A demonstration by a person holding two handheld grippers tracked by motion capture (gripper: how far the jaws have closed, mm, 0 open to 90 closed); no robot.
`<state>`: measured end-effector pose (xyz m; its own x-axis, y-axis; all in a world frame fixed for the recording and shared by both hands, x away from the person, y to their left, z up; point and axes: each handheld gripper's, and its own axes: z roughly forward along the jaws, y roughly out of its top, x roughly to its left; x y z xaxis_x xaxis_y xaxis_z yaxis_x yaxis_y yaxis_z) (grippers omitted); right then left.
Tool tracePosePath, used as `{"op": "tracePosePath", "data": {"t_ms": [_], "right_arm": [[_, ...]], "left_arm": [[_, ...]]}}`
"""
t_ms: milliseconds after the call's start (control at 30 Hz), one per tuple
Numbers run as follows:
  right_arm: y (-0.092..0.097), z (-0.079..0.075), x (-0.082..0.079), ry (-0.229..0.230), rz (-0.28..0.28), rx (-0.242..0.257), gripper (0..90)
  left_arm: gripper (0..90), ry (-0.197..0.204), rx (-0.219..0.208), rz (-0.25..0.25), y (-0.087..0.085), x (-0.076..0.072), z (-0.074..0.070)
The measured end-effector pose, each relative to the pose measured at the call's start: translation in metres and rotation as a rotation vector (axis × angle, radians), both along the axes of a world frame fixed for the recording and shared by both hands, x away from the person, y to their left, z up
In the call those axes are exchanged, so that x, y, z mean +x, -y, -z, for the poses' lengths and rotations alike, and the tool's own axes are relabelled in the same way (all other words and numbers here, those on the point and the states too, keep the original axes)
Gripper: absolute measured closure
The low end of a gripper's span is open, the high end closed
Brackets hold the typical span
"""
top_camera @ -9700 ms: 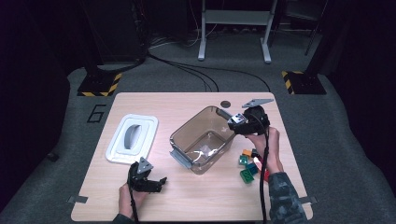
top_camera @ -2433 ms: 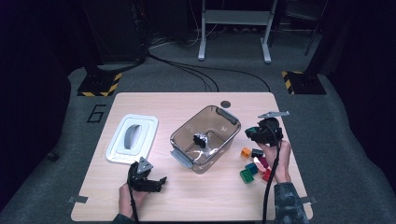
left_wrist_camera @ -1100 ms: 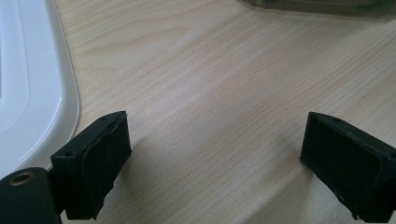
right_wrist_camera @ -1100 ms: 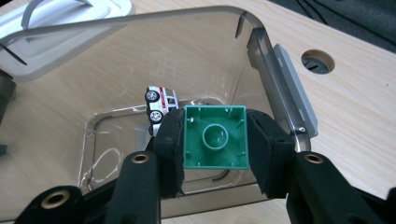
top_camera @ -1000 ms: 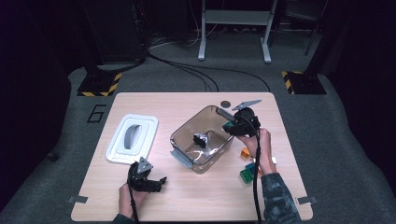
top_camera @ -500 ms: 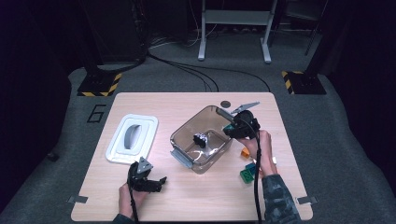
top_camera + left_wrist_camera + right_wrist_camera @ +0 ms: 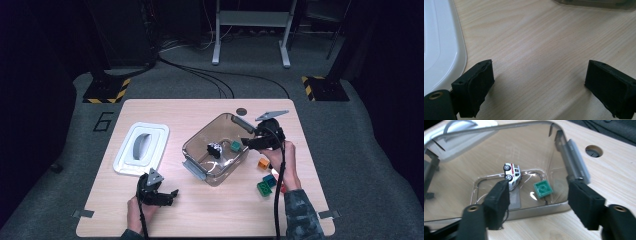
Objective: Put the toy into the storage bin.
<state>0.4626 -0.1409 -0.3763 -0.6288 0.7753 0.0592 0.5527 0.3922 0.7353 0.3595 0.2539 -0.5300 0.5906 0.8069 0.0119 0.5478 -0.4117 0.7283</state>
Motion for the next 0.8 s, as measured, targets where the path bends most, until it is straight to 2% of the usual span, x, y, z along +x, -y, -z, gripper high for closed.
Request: {"op": "tracePosePath", "data": {"t_ms": [133,333,433,500,800], "right_arm": [[0.013,-0.004,-0.007,0.016,0.021,0.029,21.8],[0.032,-0.006,-0.014,0.022,0.065,0.049,15.1],[0.045,-0.002,-0.02,0.015,0.091,0.042,14.0],[0.05,0.003,-0.023,0.028,0.101,0.039,13.7],[0.069,0.03,-0.03,-0.009,0.143,0.023,14.6]], "left_arm": [[8.2,0.0,0.0,0.0,0.0,0.0,0.0],[8.2,0.0,0.0,0.0,0.0,0.0,0.0],[8.2,0.0,0.0,0.0,0.0,0.0,0.0],[8.2,0.0,0.001,0.0,0.0,0.0,0.0],[8.2,0.0,0.0,0.0,0.0,0.0,0.0]]}}
